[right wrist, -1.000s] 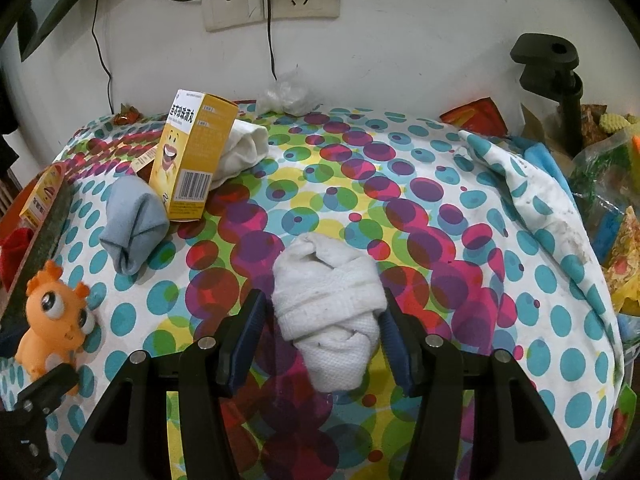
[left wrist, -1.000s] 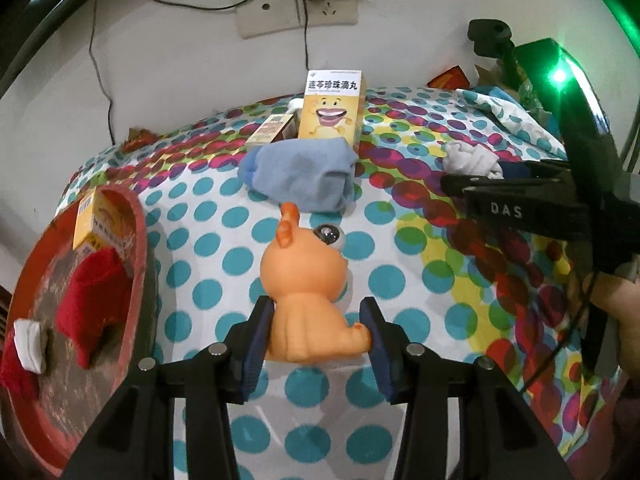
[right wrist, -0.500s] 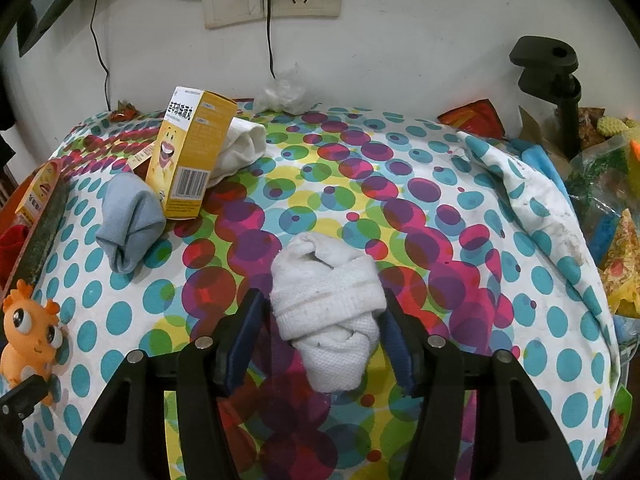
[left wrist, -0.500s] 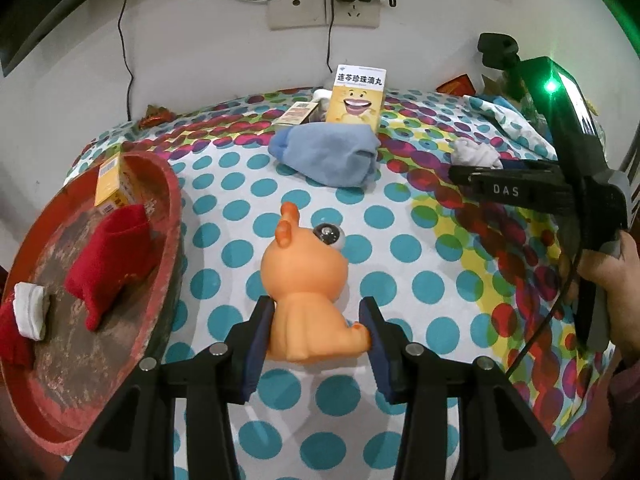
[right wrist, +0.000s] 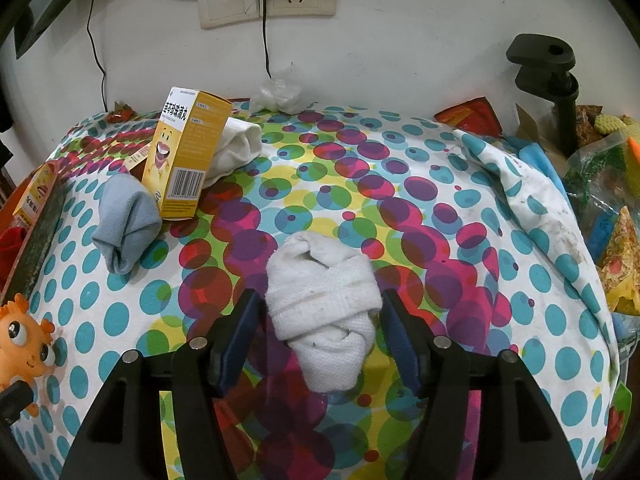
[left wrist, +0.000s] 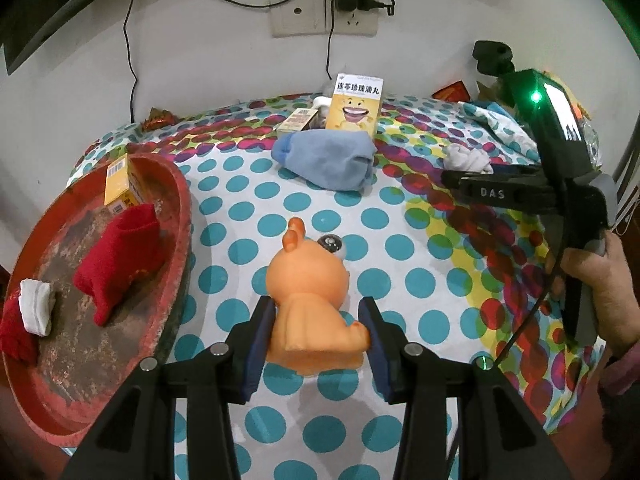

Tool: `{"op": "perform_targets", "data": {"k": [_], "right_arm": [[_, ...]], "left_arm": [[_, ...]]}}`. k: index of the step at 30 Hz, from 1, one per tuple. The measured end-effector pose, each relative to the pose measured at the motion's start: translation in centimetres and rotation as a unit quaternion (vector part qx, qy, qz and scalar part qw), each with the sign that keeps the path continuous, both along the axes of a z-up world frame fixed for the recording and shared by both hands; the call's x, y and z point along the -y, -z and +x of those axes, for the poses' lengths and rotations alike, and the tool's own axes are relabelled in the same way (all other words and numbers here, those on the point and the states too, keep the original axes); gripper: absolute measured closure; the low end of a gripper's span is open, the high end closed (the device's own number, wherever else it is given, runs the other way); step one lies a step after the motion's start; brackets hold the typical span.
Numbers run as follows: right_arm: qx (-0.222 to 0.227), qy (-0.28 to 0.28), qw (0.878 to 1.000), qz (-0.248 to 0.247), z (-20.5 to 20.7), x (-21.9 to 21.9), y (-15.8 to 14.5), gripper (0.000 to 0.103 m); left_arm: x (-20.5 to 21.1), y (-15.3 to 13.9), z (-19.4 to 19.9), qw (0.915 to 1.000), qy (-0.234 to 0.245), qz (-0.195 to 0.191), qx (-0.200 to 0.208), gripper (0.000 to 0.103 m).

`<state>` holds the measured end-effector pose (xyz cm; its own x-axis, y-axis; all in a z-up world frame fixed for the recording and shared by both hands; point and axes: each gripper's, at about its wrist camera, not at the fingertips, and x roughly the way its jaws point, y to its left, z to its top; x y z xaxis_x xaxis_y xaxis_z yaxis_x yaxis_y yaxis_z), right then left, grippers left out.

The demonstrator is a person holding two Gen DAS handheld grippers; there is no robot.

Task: Organize objects
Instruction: 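Lift the orange toy and carry it toward the red tray with the left gripper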

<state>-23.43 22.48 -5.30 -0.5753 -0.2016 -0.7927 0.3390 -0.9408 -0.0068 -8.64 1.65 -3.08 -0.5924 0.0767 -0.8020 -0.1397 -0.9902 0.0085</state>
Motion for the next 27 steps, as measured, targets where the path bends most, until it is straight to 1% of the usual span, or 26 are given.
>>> {"op": "perform_targets", "data": {"k": [6, 7, 9, 13, 16, 18, 19, 22, 25, 27], "right_arm": [[0.0, 0.0, 1.0, 0.0, 0.0, 0.1, 0.0, 0.043], [0.0, 0.0, 1.0, 0.0, 0.0, 0.1, 0.0, 0.043], [0.0, 0.001, 1.0, 0.0, 0.0, 0.0, 0.0, 0.042], [0.0, 0.002, 1.0, 0.0, -0.1, -0.1, 0.1, 0.042], [0.0, 0.002, 1.0, -0.001, -0.1, 0.0, 0.1, 0.041], [0.001, 0.003, 1.0, -0.001, -0.1, -0.1, 0.1, 0.04], [0.001, 0.003, 1.0, -0.002, -0.1, -0.2, 0.1, 0.04], [0.001, 0.003, 1.0, -0.001, -0.1, -0.2, 0.1, 0.04], [0.001, 0.003, 1.0, -0.002, -0.1, -0.1, 0.1, 0.039], [0.001, 0.003, 1.0, -0.001, -0.1, -0.1, 0.1, 0.039]], "left_arm": [[0.2, -0.1, 0.1, 1.0, 0.001, 0.009, 0.003, 0.06], [0.3, -0.1, 0.1, 0.9999, 0.004, 0.012, 0.005, 0.06], [0.3, 0.1, 0.0, 0.9999, 0.008, 0.006, 0.011, 0.06], [0.7, 0.3, -0.2, 0.9995, 0.007, 0.018, 0.027, 0.057], [0.7, 0.3, -0.7, 0.9985, 0.009, 0.022, 0.05, 0.057], [0.5, 0.6, -1.0, 0.9971, 0.007, 0.021, 0.073, 0.054], [0.5, 1.0, -1.2, 0.9956, 0.008, 0.025, 0.09, 0.053], [0.3, 1.1, -1.2, 0.9953, 0.003, 0.017, 0.095, 0.052], [0.2, 1.3, -1.5, 0.9943, 0.0, 0.018, 0.105, 0.051], [0.5, 1.3, -2.0, 0.993, -0.005, 0.037, 0.112, 0.051]]}}
